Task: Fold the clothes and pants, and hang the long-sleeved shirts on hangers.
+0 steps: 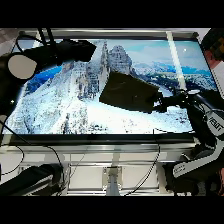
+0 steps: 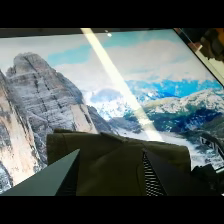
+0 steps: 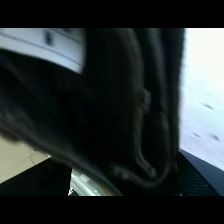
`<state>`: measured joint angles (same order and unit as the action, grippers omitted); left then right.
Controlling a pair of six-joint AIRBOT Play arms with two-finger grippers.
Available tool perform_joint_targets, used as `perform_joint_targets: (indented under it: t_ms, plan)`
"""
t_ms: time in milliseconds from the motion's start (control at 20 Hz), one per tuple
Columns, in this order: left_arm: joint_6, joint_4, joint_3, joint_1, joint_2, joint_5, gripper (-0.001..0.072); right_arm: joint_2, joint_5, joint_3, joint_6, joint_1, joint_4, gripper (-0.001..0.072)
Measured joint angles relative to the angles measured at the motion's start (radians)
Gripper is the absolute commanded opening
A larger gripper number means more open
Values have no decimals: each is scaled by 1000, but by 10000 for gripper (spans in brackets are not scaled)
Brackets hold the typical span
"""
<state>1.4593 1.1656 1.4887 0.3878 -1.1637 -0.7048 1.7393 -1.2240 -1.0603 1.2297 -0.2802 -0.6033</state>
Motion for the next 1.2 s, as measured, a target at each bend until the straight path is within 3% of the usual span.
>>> perform_joint_targets:
  t_ms: [100, 200, 250, 350, 600, 800, 1200]
  plan:
    - [0, 0, 0, 0, 0, 0, 444, 6, 29, 0, -3, 26, 14, 629]
    - [0, 0, 0, 0, 0, 0, 444, 11, 76, 0, -8, 49, 8, 257]
    - [0, -1, 0, 0, 0, 0, 444, 14, 95, 2, -8, 56, 8, 242]
    - [0, -1, 0, 0, 0, 0, 444, 14, 105, 1, -10, 65, 14, 31]
    - [0, -1, 0, 0, 0, -1, 444, -2, 106, 2, -2, 72, 21, 25]
    - [0, -24, 0, 0, 0, -1, 444, -131, 84, 2, 68, 66, -15, 25]
    - [0, -56, 0, 0, 0, 0, 444, -442, 93, -88, 298, -219, -344, 26]
